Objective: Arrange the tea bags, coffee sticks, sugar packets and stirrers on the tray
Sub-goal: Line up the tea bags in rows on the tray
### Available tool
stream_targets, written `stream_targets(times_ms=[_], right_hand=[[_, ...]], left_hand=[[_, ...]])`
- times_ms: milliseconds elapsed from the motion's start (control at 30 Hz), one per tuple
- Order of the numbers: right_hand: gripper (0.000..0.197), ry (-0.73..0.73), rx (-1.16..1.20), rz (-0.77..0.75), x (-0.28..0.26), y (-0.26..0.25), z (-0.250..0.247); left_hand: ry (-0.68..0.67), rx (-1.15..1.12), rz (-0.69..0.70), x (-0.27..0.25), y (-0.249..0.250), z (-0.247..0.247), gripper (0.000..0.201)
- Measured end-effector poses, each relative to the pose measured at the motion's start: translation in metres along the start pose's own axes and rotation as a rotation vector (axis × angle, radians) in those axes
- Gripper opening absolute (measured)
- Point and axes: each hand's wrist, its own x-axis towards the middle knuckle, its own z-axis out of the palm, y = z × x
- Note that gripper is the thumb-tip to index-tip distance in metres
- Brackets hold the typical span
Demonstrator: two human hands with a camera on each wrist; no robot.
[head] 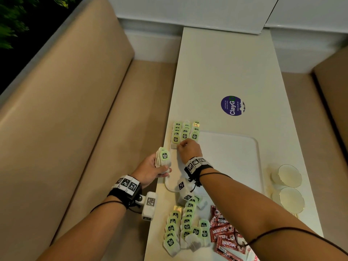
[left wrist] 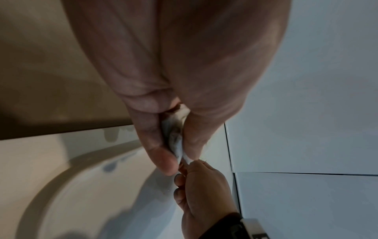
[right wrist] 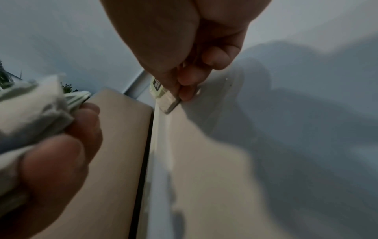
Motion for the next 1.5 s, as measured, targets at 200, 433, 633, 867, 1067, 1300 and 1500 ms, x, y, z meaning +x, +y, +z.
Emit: stream_targets(times_ms=[200, 433, 633, 867, 1067, 1300, 1500], right_hand=[[0.016, -0.038, 0.114, -0.109, -0.018, 0.002, -0.005], [0.048, -0.356, 0.208, -0.209, -0.055, 0.01, -0.017], [0.019, -0.32, 0.224, -0.256, -0.06, 0.02, -0.023], [0.022, -0.303, 0.179, -0.245, -0.059, 0.021, -0.031], [0.019, -0.333, 0.146, -0.247, -0.063, 0.028, -0.029], [0.026, -0.197, 0.134, -0.169, -0.034, 0.029, -0.041], [0.027, -0.133, -0.029, -0.087, 0.001, 0.027, -0.042]], left_hand=[[0.005, 0.018, 0.021, 0.002, 0.0, -0.001, 0.026], [0.086, -0.011, 0.051, 0.006, 0.003, 0.005, 0.03], [0.026, 0.079, 0.038, 0.005, 0.004, 0.01, 0.032], [0.038, 0.127, 0.032, 0.006, 0.007, 0.004, 0.041], [0.071, 0.144, 0.054, 0.008, 0.006, 0.008, 0.027], [0.134, 0.062, 0.016, 0.015, 0.001, 0.008, 0.019], [0.1, 0.036, -0.049, 0.019, -0.003, 0.01, 0.027]])
